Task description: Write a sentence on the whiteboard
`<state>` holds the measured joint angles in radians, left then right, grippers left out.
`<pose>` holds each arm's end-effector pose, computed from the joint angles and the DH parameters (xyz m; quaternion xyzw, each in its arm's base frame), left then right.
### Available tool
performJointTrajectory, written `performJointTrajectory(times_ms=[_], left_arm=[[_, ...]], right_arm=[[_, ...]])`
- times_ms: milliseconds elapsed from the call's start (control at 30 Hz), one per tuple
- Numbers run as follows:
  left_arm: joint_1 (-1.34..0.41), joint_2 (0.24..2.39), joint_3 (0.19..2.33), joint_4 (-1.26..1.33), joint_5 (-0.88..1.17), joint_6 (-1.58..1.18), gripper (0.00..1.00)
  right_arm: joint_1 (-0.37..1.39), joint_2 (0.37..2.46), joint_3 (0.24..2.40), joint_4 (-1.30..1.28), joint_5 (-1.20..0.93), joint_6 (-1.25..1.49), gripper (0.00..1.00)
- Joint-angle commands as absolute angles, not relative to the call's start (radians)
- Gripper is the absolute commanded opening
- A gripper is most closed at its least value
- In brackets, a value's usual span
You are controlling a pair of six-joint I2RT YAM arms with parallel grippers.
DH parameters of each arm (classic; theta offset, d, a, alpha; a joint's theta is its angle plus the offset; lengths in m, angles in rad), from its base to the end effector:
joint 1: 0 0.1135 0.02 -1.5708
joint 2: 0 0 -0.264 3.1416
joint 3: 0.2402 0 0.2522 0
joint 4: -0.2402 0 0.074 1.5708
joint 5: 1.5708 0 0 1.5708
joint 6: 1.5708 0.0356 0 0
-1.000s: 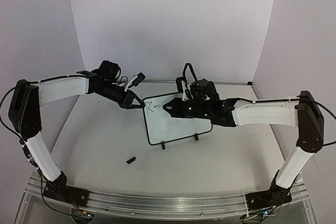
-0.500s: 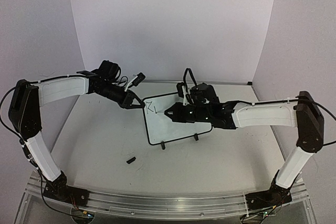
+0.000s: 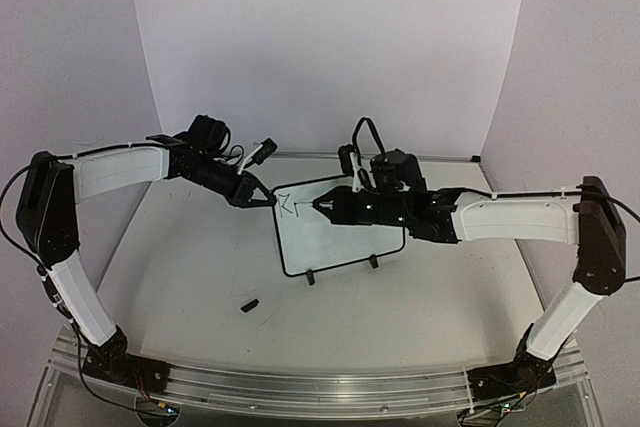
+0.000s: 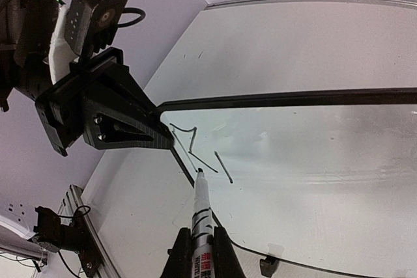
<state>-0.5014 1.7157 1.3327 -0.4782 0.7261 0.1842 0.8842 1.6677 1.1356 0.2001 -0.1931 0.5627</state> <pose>0.3160 -0.2002 0.2625 0.4108 0.7841 -0.3801 0.2681 0.2420 0.3060 0.2682 -0.1850 0.7910 0.4413 0.3812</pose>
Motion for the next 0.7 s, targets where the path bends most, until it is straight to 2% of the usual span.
performJointTrajectory(times_ms=[0,667], left_arm=[[-0.516,1.706,1.327,-0.528,0.665,0.222,0.0],[-0.524,1.712,1.33,-0.532,0.664,0.225,0.0]], right_arm=[[0.886,1.668,1.183,0.232,-0.159,0.542,0.0],[0.886,1.735,1.214,0.239,-0.091,0.557,0.0]])
